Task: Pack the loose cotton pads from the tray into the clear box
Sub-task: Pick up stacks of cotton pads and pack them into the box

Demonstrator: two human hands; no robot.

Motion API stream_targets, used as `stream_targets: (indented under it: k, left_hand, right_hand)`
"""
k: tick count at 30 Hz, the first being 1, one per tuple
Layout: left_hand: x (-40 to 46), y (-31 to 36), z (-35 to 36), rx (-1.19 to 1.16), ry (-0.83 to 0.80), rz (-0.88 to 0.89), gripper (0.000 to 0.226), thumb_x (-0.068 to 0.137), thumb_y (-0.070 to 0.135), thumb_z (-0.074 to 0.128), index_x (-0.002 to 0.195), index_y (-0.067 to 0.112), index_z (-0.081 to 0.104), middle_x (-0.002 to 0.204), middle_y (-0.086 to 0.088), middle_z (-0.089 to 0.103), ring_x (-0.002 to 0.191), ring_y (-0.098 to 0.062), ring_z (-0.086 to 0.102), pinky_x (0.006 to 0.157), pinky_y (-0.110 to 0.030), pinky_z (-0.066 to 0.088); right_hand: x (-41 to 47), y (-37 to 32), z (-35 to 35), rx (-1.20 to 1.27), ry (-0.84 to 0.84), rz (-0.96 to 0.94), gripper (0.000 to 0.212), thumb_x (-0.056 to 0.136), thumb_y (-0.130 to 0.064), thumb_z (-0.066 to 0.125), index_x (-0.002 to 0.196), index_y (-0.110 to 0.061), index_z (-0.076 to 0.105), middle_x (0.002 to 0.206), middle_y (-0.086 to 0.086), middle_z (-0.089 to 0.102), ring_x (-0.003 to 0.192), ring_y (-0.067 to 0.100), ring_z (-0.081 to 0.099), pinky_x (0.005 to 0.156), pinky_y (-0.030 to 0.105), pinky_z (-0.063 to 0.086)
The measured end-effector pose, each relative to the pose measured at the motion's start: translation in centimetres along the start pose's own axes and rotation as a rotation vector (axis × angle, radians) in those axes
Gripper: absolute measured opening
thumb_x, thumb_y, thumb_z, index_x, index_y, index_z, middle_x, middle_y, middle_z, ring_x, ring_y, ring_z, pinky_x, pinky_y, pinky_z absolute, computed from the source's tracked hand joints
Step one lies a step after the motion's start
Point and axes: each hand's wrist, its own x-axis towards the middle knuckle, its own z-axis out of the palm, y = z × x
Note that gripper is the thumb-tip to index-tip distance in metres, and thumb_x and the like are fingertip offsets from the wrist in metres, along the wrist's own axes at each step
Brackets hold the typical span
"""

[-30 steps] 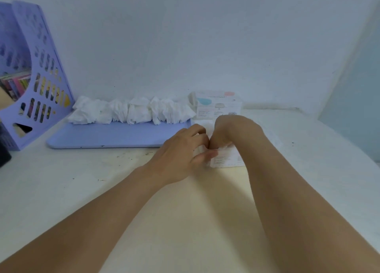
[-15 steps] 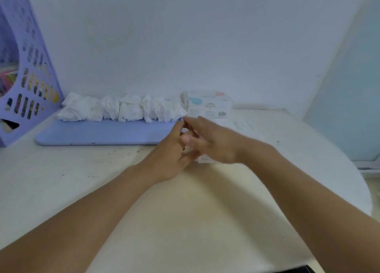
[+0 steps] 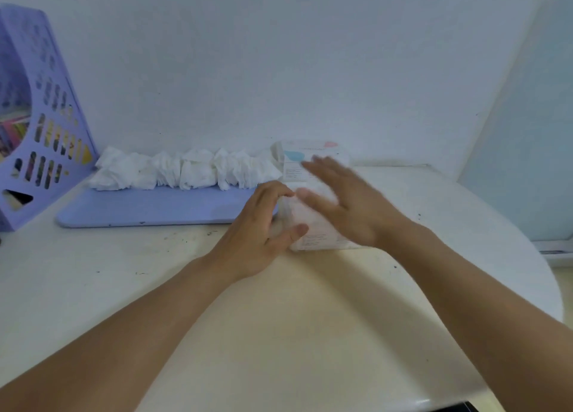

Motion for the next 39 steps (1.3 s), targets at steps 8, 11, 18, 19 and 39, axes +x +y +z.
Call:
stream_targets:
  k: [8, 11, 18, 19, 39]
  left_hand:
    - [3.4, 3.9, 0.8, 0.16, -0.208, -0.343, 0.091, 0.091, 0.079, 0.021, 0.162, 0.024, 0.005, 0.168, 0.013, -0.005, 0.153, -0.001, -0.007, 0.125, -0.029, 0.001]
    - [5.7, 5.1, 2.4, 0.385, -0.388, -0.376, 0.076, 0.102, 0.062, 0.012, 0.161, 0.015, 0.004, 0.169, -0.002, -0.006, 0.155, -0.014, -0.006, 0.126, -0.038, -0.002]
    - [7.0, 5.1, 3.8, 0.656, -0.498, -0.448, 0.07, 0.104, 0.051, 0.003, 0.16, 0.008, 0.0, 0.168, -0.016, -0.008, 0.155, -0.025, -0.01, 0.126, -0.042, -0.004]
    - [7.2, 5.2, 3.6, 0.655, -0.54, -0.464, 0.07, 0.104, 0.051, 0.001, 0.16, 0.009, -0.003, 0.168, -0.015, -0.011, 0.155, -0.025, -0.012, 0.126, -0.042, -0.005]
    - [9.3, 4.7, 4.1, 0.515, -0.595, -0.467, 0.06, 0.104, 0.026, 0.004, 0.159, 0.003, -0.005, 0.167, -0.014, -0.011, 0.155, -0.027, -0.012, 0.126, -0.041, -0.006]
  right_hand:
    - [-0.5, 5.8, -1.7, 0.057, -0.15, 0.35, 0.093, 0.089, -0.082, 0.017, 0.158, -0.02, 0.023, 0.157, -0.006, 0.03, 0.149, 0.017, 0.022, 0.12, 0.042, 0.015]
    - [1.0, 5.5, -0.3, -0.264, -0.231, 0.29, 0.096, 0.09, -0.079, 0.008, 0.162, -0.016, 0.003, 0.169, -0.002, 0.005, 0.156, 0.015, 0.001, 0.126, 0.046, 0.002]
    - [2.9, 6.0, 0.7, -0.352, -0.339, 0.213, 0.067, 0.106, -0.052, 0.014, 0.161, -0.02, -0.006, 0.169, 0.003, -0.012, 0.156, 0.014, -0.011, 0.127, 0.039, -0.003]
    - [3.0, 6.1, 0.6, -0.347, -0.35, 0.21, 0.067, 0.106, -0.052, 0.016, 0.161, -0.02, -0.007, 0.169, 0.001, -0.013, 0.155, 0.013, -0.012, 0.127, 0.04, -0.002]
    - [4.5, 4.8, 1.5, -0.315, -0.348, 0.198, 0.072, 0.104, -0.033, 0.041, 0.162, -0.015, 0.002, 0.169, 0.014, -0.003, 0.156, 0.029, -0.006, 0.126, 0.047, 0.001]
